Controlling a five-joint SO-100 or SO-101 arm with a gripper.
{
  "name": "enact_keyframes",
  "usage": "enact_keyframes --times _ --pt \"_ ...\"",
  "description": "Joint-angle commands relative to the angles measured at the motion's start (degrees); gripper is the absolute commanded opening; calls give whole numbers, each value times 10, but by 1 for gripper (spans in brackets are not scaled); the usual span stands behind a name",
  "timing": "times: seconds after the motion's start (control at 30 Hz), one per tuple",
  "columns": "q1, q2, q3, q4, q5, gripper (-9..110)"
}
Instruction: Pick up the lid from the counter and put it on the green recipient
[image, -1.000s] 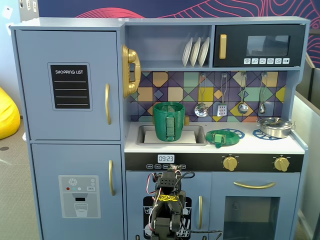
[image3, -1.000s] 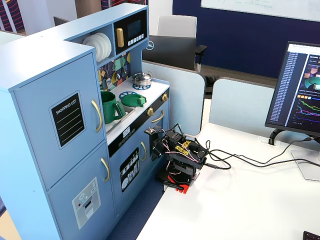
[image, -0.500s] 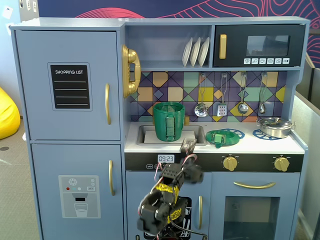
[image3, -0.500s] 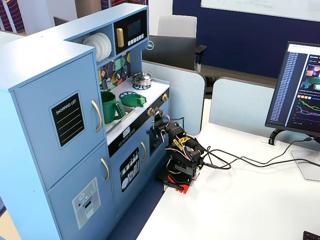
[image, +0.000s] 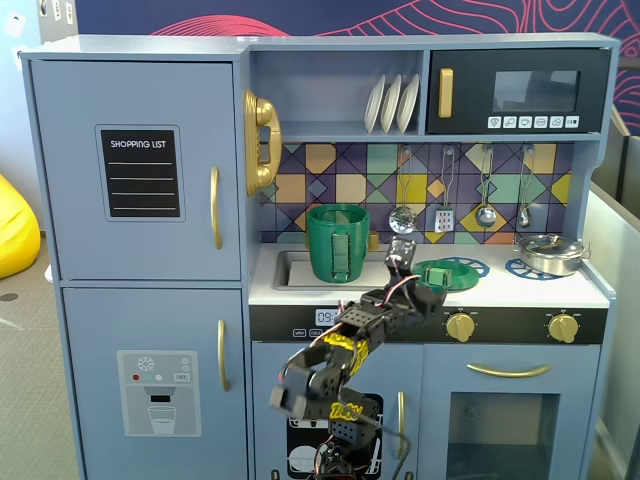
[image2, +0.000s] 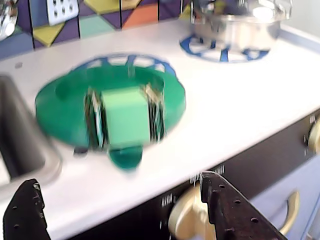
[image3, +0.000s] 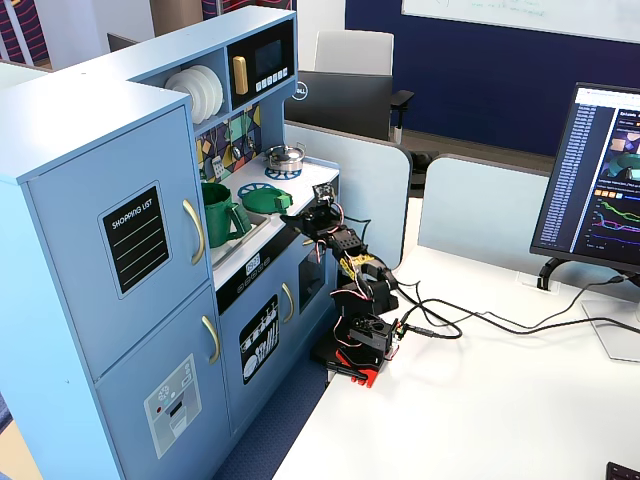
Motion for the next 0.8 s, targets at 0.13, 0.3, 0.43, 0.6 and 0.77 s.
enact_keyframes --times 0.13,0.3,0.43,0.6,0.77 --pt "-5 -149 -139 -69 3 34" --pt "-14 -212 -184 -90 6 34" --pt "-20 -254 -217 -97 9 33" --pt "-31 -299 -258 -96 7 31" --pt "-42 -332 -287 -98 -4 6"
